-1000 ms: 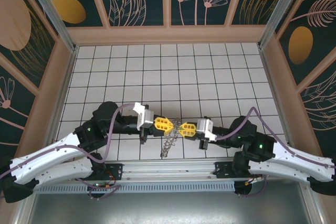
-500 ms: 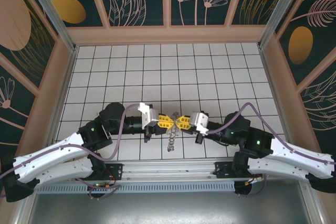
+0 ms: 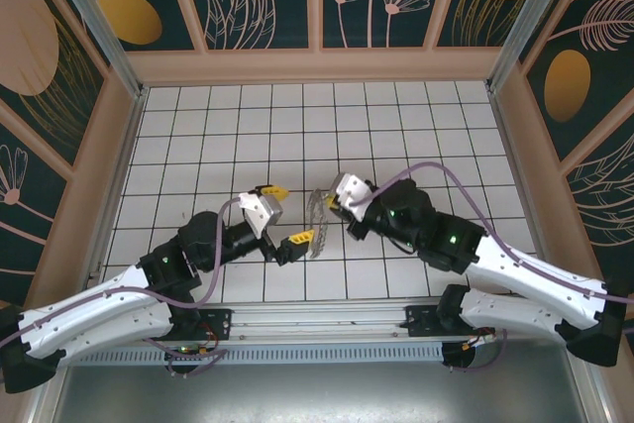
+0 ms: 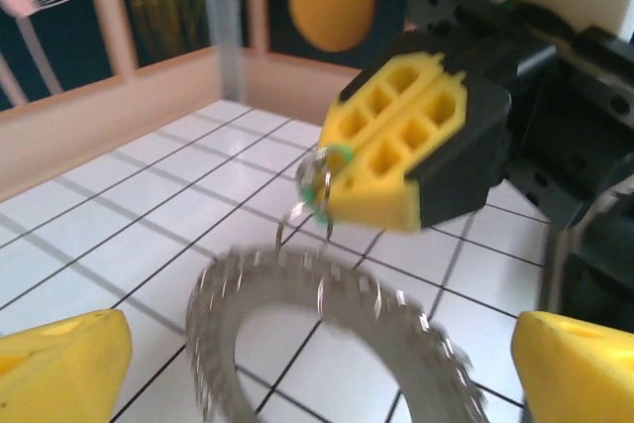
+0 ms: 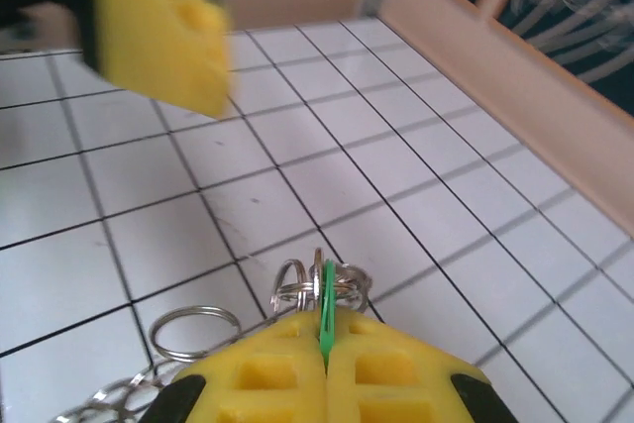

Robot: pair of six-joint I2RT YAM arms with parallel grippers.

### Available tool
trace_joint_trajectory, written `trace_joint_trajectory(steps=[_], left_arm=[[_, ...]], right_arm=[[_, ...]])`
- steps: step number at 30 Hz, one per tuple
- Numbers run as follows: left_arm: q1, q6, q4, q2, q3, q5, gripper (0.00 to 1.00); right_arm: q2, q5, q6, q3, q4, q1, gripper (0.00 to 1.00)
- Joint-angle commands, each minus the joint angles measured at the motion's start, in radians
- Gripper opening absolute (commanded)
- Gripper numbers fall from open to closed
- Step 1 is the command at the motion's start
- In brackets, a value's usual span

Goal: Put the keys on the keyring

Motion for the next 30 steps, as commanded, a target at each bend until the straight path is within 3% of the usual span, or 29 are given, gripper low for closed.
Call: trace_joint_trajectory(steps=[1,4,13,18,23,30], left_arm=[[-0.003,-0.067,-0.007,-0.043,-0.041,-0.200,0.99],[-0.003,-0.103,-0.012,-0.060,-0.073,-0.278,0.98],[-0.002,-0.140,0.057,-0.020,-0.130,-0.265,0.98],[-0.003,-0.178,0.036,0.024,-0.127,-0.361,0.98],[-0.003,-0.202,0.059,0.026,-0.141,-0.365,0.98],[-0.003,-0.219,0.069,-0.004,-0.173,-0.372,0.99]], right_arm=[[0.025,-0.072,0.053,0.060,-0.001,-0.096,0.00],[0.097,-0.142,0.049,0.083,-0.002,-0.203,0.00],[0.413,-0.267,0.010,0.245,0.045,-0.411,0.00],[0.615,-0.311,0.005,0.424,0.059,-0.450,0.00],[0.790,-0.358,0.013,0.559,0.066,-0.460,0.00],[0.888,-0.419,0.057,0.562,0.132,-0.460,0.00]])
